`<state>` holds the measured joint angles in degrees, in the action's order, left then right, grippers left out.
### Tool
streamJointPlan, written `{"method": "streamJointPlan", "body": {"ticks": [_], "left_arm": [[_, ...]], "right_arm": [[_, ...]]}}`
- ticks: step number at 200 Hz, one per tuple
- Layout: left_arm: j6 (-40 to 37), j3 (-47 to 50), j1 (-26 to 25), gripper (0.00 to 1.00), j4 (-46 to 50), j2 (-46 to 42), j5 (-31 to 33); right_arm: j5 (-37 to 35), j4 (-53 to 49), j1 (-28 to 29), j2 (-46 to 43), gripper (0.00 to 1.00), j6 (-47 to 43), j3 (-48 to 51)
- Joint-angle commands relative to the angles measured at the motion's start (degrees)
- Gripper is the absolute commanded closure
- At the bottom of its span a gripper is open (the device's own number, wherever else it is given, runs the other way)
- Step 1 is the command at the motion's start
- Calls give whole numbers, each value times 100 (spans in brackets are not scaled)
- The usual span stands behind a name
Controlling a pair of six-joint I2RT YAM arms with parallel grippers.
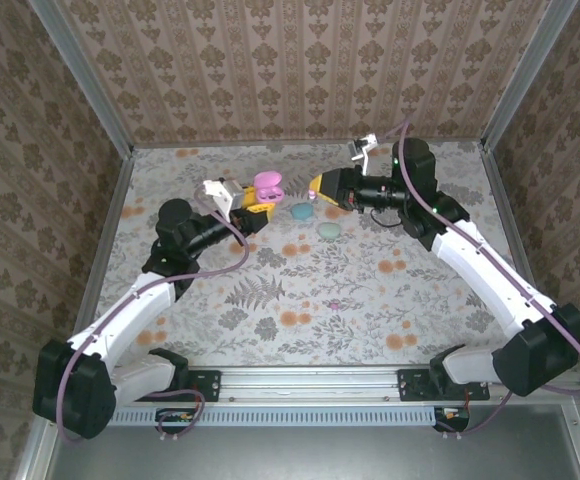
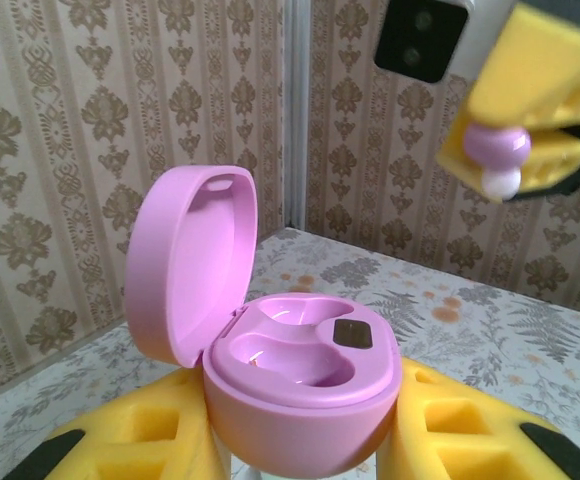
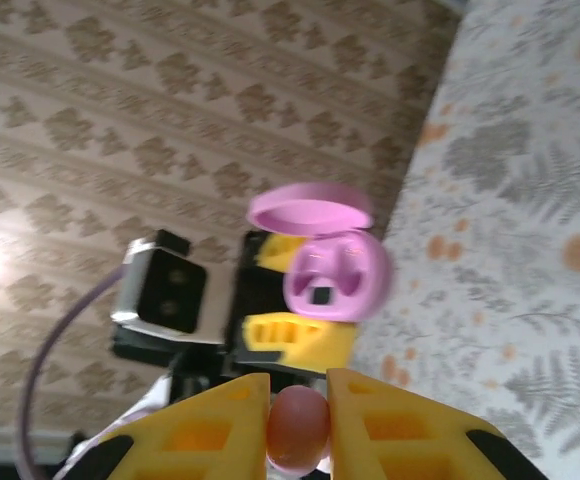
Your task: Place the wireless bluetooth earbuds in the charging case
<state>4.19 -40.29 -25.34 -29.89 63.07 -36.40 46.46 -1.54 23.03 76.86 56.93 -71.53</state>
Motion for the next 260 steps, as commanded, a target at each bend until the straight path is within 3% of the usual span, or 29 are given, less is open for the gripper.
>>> {"method": "streamJointPlan", "body": {"ticks": [1,128,209,239,260], "left_arm": [[-146,-188,-38,69,-83,19,-269],[-181,-191,-32,68,-124,22,-362],[-181,-189,-34,68,-105,-78,-322],[-207,-181,-37,68,-114,-93,-306],[-198,-171,-33,68,-172,-67,-321]], "right_arm": [[908,1222,-23,240,78,838,-2],[738,1842,6,708,77,2042,90],[1198,3176,8,1144,77,3216,213],[1099,2949,48,1072,77,2790,133],[662,1545,231,794,77,1326,-104]]}}
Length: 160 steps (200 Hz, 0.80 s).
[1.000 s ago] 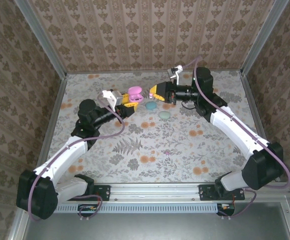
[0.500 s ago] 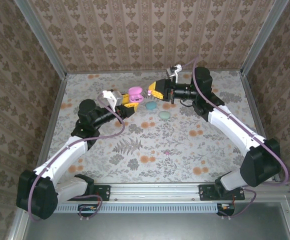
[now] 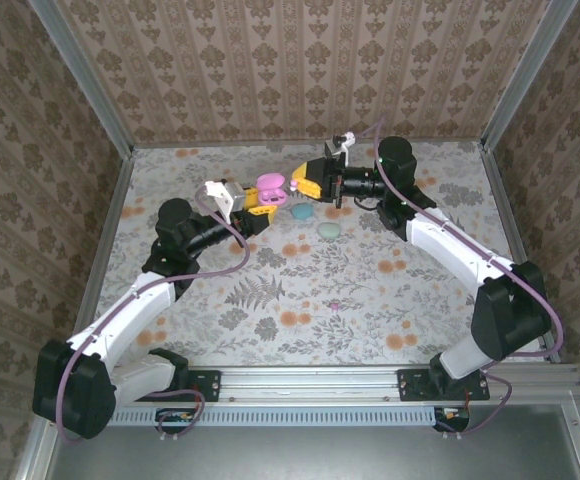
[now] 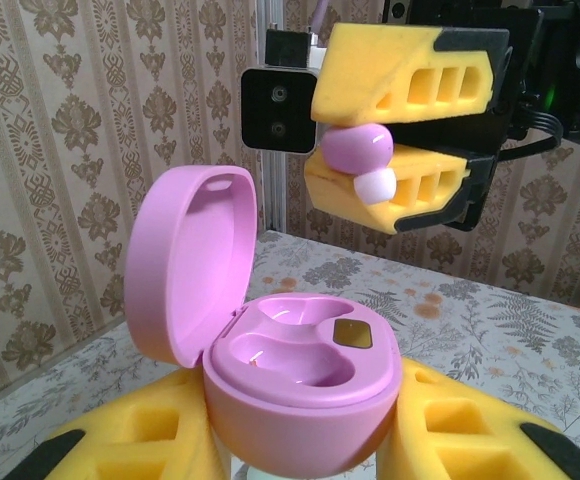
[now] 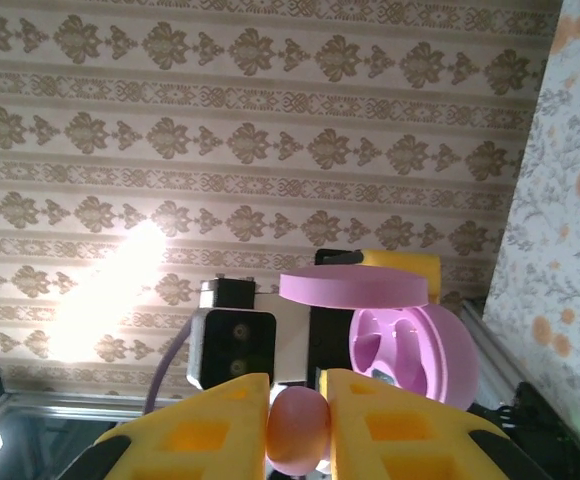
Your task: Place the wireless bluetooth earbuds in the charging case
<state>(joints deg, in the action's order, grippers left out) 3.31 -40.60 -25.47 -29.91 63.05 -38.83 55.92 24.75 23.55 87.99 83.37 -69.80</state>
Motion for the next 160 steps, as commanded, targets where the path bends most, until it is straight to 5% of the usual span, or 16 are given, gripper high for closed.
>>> {"method": "streamJointPlan", "body": {"ticks": [1,25,160], "left_arm": [[-107,-141,-19,68,-171,-60,-75],[-110,-130,-189,69,-232,-22,-79],[-70,-156,-236,68,-401,134,-135]], "right_arm": [[-315,-1121,190,-335,77,-1391,-292],[-795,-1809,419,-532,76,-2352,-393],[-1933,-2685,993,-389,78,-3310,-871]]}}
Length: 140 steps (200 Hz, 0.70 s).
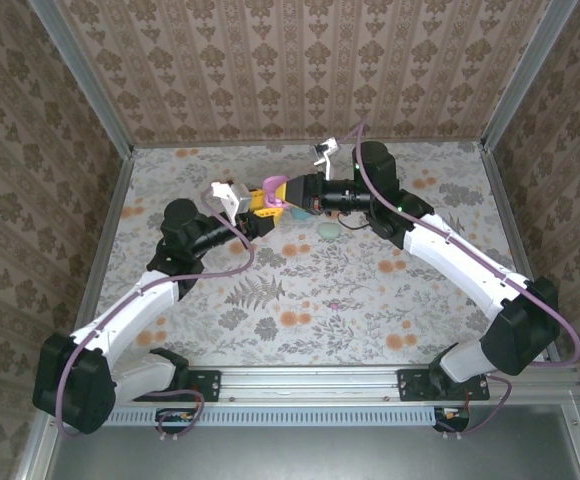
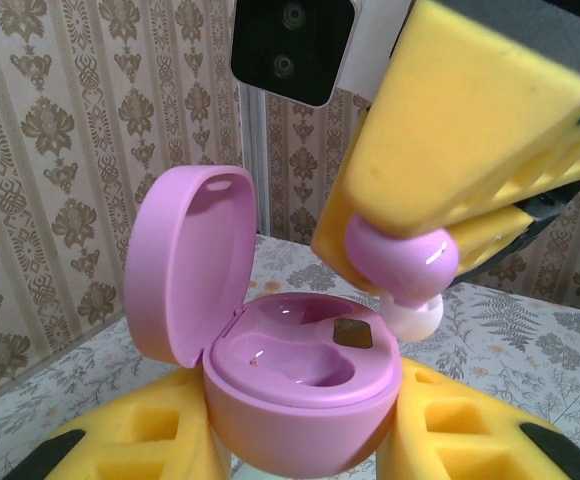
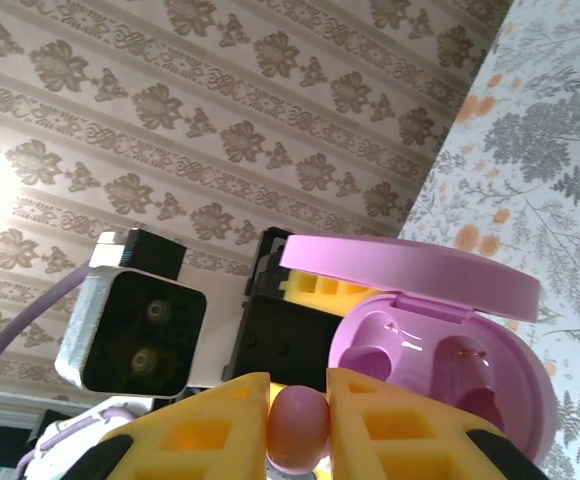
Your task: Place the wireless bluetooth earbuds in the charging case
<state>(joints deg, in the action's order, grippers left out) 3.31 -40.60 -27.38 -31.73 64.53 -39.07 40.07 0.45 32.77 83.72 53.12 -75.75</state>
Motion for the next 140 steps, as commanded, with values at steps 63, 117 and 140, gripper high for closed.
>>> {"method": "streamJointPlan", "body": {"ticks": [63,117,140], "left_arm": [[-97,-151,-40,68,-185,-11,-92],[-80,-130,-45,69,-185,-28,-56],[-91,-123,-41,69,-187,-45,2]], "right_arm": [[-549,-89,166,170,79,-163,-386],[-775,-403,328,297,79,-347,-520],[-816,-467,350,300,79,-371,-537]]}}
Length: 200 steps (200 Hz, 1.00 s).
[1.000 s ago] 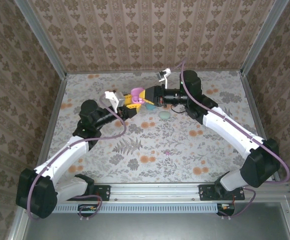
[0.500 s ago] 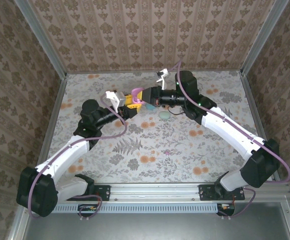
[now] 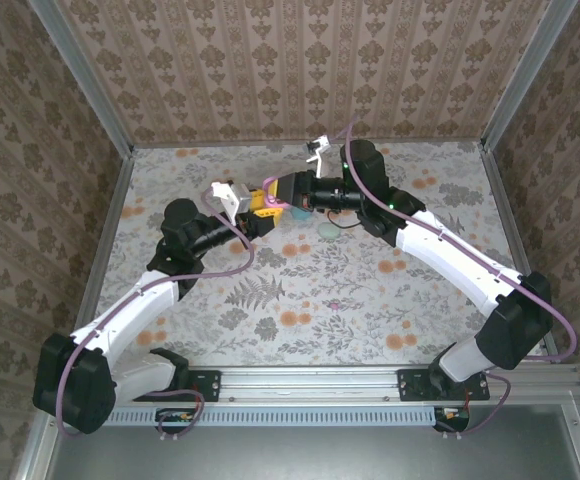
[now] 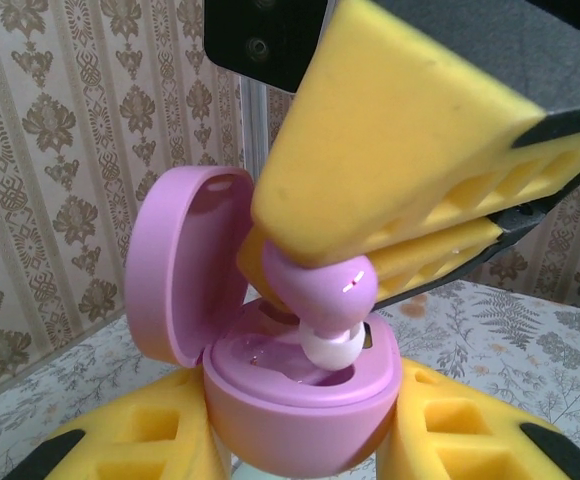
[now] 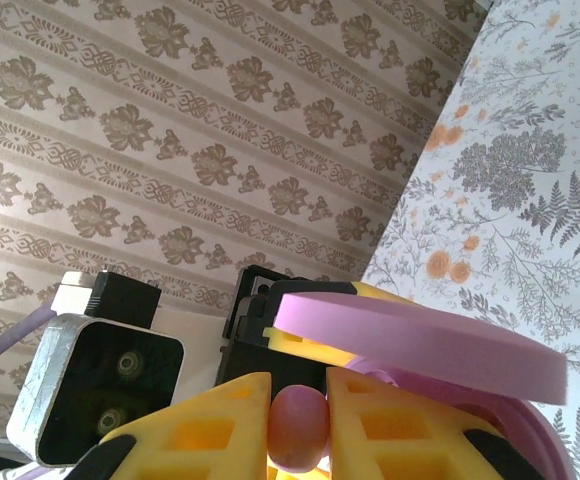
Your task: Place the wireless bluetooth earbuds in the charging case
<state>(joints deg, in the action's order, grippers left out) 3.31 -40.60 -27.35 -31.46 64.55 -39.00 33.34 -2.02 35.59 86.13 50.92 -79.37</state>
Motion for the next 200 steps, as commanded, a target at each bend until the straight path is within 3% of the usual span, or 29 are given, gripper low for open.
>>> {"method": "streamJointPlan", "body": {"ticks": [1,91,200], "left_arm": [[-93,-119,-47,68,-221,-52,-3],[-87,-115,-42,68,-238,-83,68],[-116,-89,-49,69,-207,-143,73]], "right_arm": [[-152,-233,69,61,79,-160,-175],[-821,-1593,272,228,77,-834,-601],[-1329,-2178,317,278,71,-1048,-1009]]}}
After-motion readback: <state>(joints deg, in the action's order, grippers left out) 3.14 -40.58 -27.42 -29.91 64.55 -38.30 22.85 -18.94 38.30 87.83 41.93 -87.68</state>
